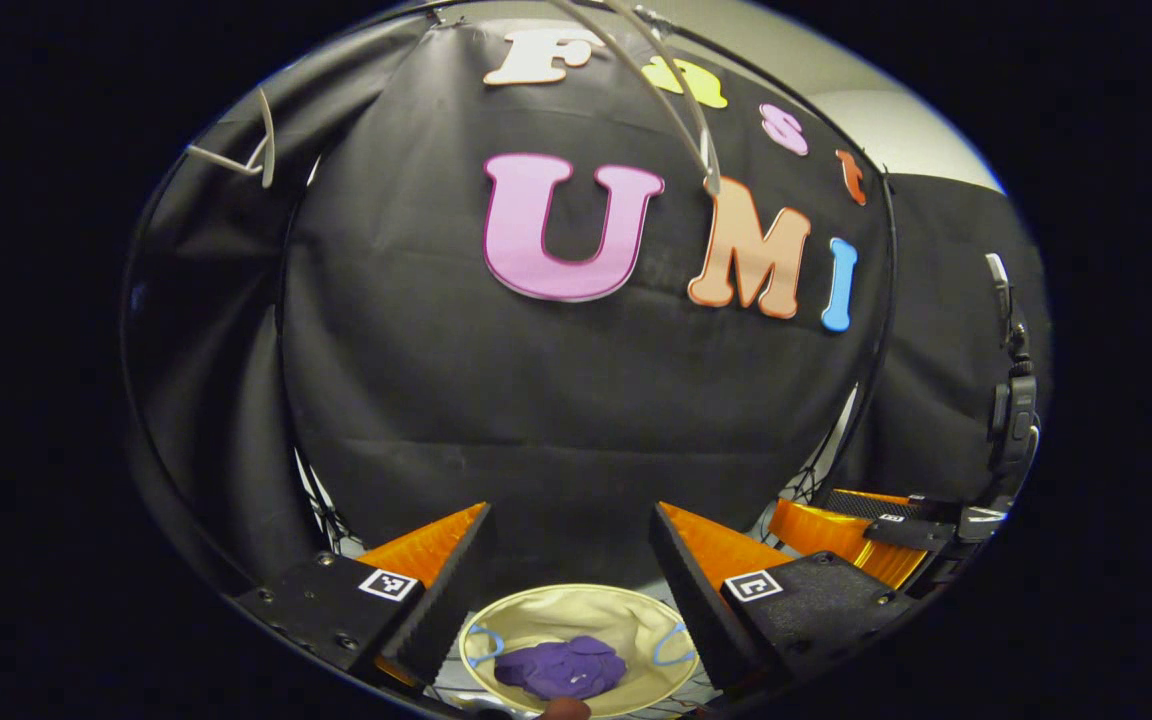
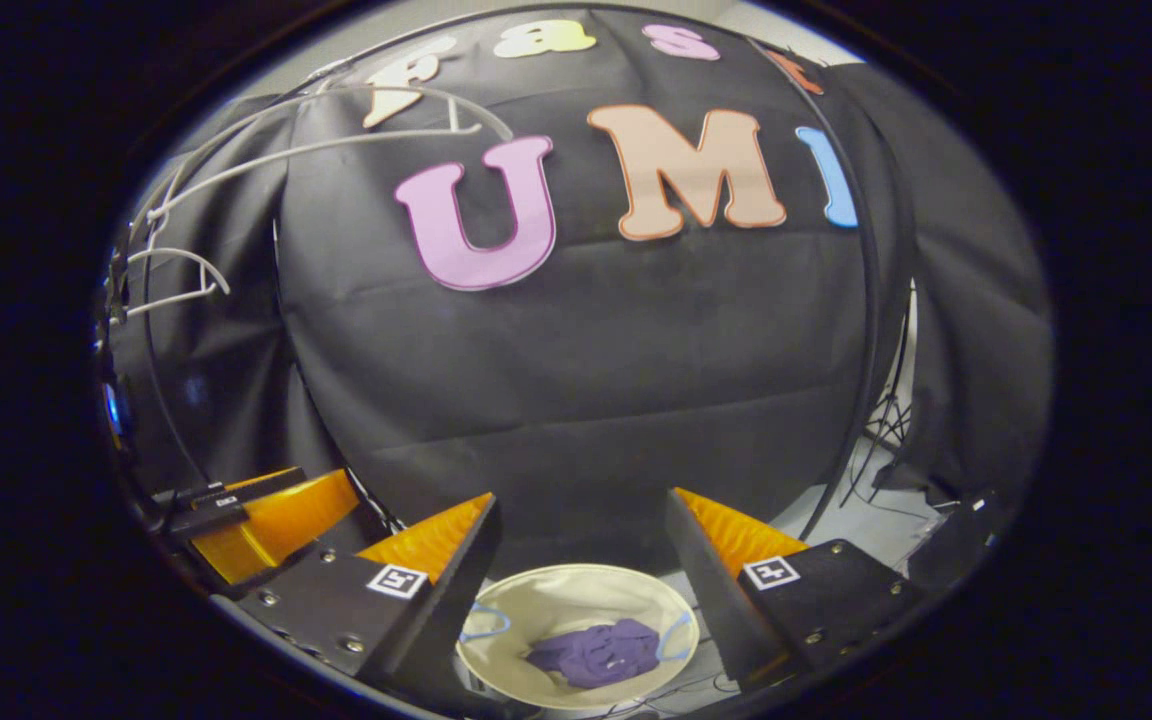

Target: Grasp the clothes on the hanger with both hands and then place them into the laundry hamper below.

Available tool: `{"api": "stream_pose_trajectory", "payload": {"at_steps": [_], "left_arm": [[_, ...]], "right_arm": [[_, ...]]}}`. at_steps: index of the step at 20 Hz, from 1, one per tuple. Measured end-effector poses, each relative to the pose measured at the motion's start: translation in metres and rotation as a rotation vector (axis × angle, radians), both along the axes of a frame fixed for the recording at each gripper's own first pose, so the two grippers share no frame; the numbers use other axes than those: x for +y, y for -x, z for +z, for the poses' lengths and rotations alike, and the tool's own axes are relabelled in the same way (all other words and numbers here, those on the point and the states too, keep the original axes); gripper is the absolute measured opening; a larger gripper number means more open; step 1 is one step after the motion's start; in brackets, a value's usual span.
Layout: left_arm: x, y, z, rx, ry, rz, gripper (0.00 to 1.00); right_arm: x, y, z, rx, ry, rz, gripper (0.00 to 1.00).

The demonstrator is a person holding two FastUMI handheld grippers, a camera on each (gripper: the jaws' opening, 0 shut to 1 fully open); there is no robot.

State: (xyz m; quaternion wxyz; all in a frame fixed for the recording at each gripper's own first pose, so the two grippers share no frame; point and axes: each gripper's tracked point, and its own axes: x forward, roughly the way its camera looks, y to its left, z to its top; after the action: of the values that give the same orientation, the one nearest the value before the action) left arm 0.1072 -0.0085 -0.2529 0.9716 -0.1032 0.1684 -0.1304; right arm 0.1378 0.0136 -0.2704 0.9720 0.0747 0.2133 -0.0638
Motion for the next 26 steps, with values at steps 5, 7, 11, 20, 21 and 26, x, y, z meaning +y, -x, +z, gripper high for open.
{"api": "stream_pose_trajectory", "payload": {"at_steps": [5, 7, 11, 20, 21, 26], "left_arm": [[0.004, 0.009, 0.047, -0.08, -0.003, -0.003, 0.95], [0.005, 0.016, 0.066, -0.108, -0.003, -0.009, 0.92], [0.015, 0.024, 0.106, -0.179, 0.009, 0.019, 0.92], [0.045, 0.05, 0.187, -0.274, 0.023, 0.065, 0.92], [0.044, 0.053, 0.19, -0.265, 0.023, 0.061, 0.92], [0.039, 0.059, 0.209, -0.283, 0.028, 0.052, 0.92]], "right_arm": [[0.01, 0.013, 0.051, -0.078, 0.029, 0.013, 0.99], [0.013, 0.017, 0.066, -0.096, 0.05, 0.018, 0.99], [0.024, 0.032, 0.099, -0.148, 0.083, 0.037, 0.99], [0.045, 0.054, 0.197, -0.308, 0.125, 0.081, 0.99], [0.048, 0.055, 0.208, -0.326, 0.119, 0.087, 0.98], [0.062, 0.071, 0.238, -0.382, 0.09, 0.141, 0.98]]}}
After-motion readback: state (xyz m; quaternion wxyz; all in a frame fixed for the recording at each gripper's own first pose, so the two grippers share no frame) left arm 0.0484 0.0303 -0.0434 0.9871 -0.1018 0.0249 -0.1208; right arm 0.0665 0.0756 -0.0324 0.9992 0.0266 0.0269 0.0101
